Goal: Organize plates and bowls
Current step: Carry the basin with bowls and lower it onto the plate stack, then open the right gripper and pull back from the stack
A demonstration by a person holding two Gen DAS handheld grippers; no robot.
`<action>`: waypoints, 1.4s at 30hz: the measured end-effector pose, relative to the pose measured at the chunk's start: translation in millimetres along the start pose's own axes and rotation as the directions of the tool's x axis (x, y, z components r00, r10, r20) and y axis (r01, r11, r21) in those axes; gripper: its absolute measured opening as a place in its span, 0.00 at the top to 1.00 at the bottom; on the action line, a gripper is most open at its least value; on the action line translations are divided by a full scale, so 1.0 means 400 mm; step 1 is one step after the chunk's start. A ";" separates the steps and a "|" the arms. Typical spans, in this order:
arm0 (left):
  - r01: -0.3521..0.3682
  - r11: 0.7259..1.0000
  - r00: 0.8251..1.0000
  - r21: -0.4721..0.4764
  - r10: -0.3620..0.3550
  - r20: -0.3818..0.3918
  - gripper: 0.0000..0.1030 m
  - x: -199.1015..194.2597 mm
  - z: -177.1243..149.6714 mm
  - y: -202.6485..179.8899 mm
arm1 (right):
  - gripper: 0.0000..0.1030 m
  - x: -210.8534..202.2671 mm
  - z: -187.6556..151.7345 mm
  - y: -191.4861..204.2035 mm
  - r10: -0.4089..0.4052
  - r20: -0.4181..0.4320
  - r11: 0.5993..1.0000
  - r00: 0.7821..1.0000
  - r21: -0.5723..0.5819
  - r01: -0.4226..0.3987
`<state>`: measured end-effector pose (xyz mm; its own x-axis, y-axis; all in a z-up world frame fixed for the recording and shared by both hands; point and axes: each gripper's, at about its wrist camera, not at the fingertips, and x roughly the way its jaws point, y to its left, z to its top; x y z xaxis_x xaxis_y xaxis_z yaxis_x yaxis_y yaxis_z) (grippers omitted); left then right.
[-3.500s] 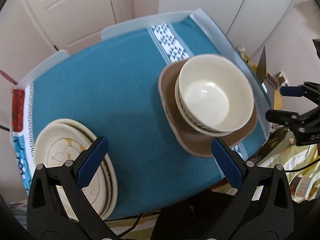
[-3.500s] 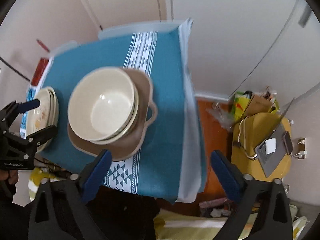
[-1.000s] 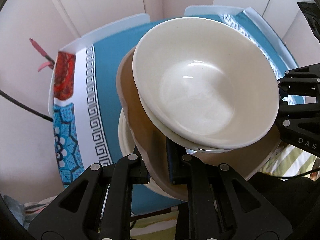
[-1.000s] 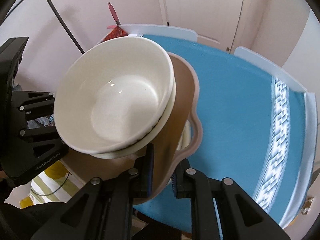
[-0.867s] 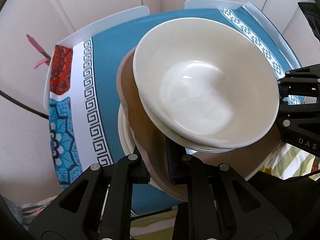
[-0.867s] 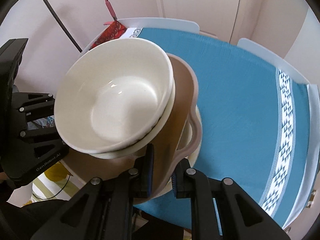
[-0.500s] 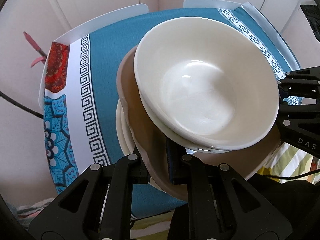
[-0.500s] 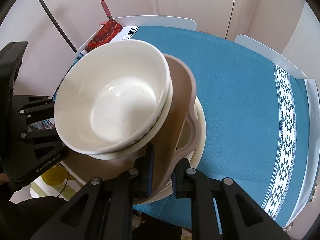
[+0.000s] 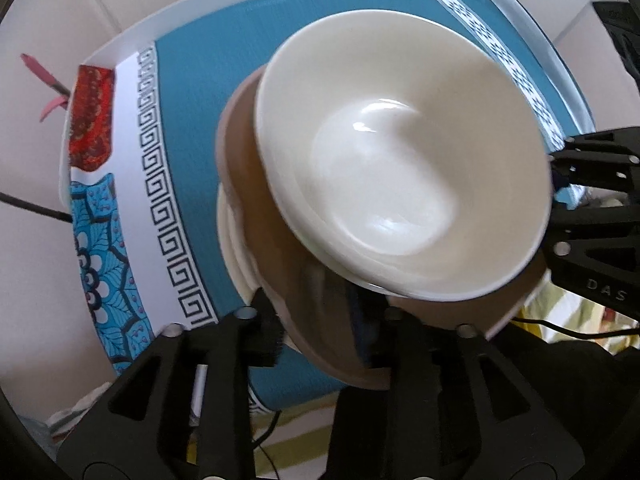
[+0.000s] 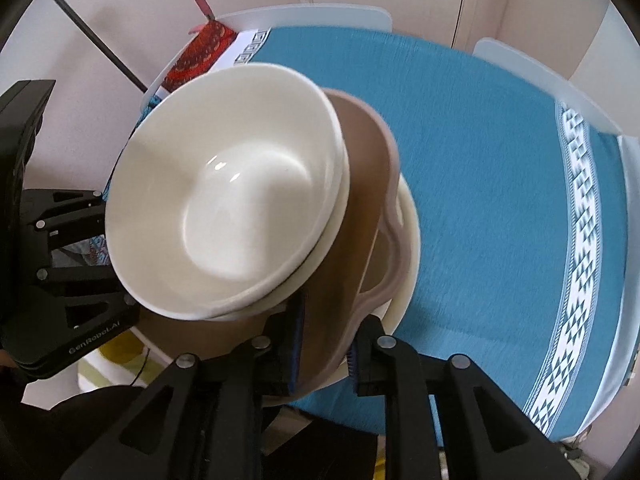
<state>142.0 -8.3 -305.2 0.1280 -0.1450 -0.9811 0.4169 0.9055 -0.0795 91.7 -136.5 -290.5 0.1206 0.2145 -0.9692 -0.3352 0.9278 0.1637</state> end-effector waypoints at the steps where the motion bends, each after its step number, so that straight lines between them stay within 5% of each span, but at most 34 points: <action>1: 0.007 1.000 1.000 0.010 -0.006 -0.010 0.65 -0.002 0.001 -0.005 | 0.81 0.001 0.006 0.000 0.002 -0.017 1.000 1.000 0.002 -0.002; 8: 0.005 0.996 0.999 0.089 -0.001 -0.042 0.43 -0.025 0.014 -0.026 | 0.78 0.008 0.035 -0.001 0.019 -0.083 1.000 0.996 0.016 -0.018; 13: 0.022 0.997 0.999 0.080 -0.019 -0.047 0.42 -0.056 0.006 -0.015 | 0.73 -0.007 0.042 -0.003 0.052 -0.102 0.998 0.993 0.048 -0.047; 15: 0.022 0.997 0.999 0.069 -0.019 -0.045 0.42 -0.072 -0.003 -0.009 | 0.60 -0.025 0.037 0.005 0.046 -0.098 0.998 0.994 0.035 -0.043; 19: 0.007 0.999 1.000 0.039 -0.006 -0.026 0.42 -0.105 -0.026 -0.003 | 0.59 -0.058 0.014 0.017 0.051 -0.083 0.999 0.995 0.022 -0.050; 25: -0.002 0.999 0.998 -0.050 0.005 0.058 0.42 -0.213 -0.072 -0.012 | 0.59 -0.174 -0.022 0.028 0.048 0.022 0.999 0.999 0.007 -0.048; 29: -0.024 0.995 0.975 -0.100 0.045 0.219 0.42 -0.346 -0.089 -0.028 | 0.59 -0.334 -0.053 0.047 0.011 0.195 1.000 0.981 -0.001 -0.011; 33: -0.033 0.986 0.901 -0.165 0.101 0.423 0.42 -0.502 -0.104 -0.051 | 0.58 -0.491 -0.083 0.062 -0.074 0.380 0.997 0.922 0.032 0.067; 36: -0.060 0.979 0.811 -0.193 0.161 0.562 0.33 -0.616 -0.121 -0.087 | 0.45 -0.605 -0.118 0.056 -0.126 0.500 0.992 0.857 0.073 0.104; 37: -0.069 0.977 0.775 -0.202 0.180 0.605 0.21 -0.651 -0.131 -0.101 | 0.42 -0.630 -0.123 0.054 -0.138 0.526 0.990 0.839 0.082 0.112; 39: -0.090 0.969 0.689 -0.229 0.227 0.689 0.00 -0.715 -0.152 -0.133 | 0.19 -0.692 -0.147 0.059 -0.188 0.606 0.982 0.773 0.117 0.147; 41: -0.106 0.960 0.584 -0.260 0.271 0.765 0.00 -0.766 -0.182 -0.163 | 0.04 -0.729 -0.170 0.060 -0.228 0.671 0.974 0.706 0.154 0.168; 42: -0.112 0.956 0.553 -0.270 0.286 0.783 0.00 -0.779 -0.191 -0.172 | 0.01 -0.741 -0.180 0.059 -0.246 0.695 0.969 0.675 0.169 0.178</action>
<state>4.7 4.8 -7.5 0.8944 -0.1334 -0.4269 0.1410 0.9899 -0.0140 -19.1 -200.2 -12.5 0.8135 0.1289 -0.5671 -0.1450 0.9893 0.0168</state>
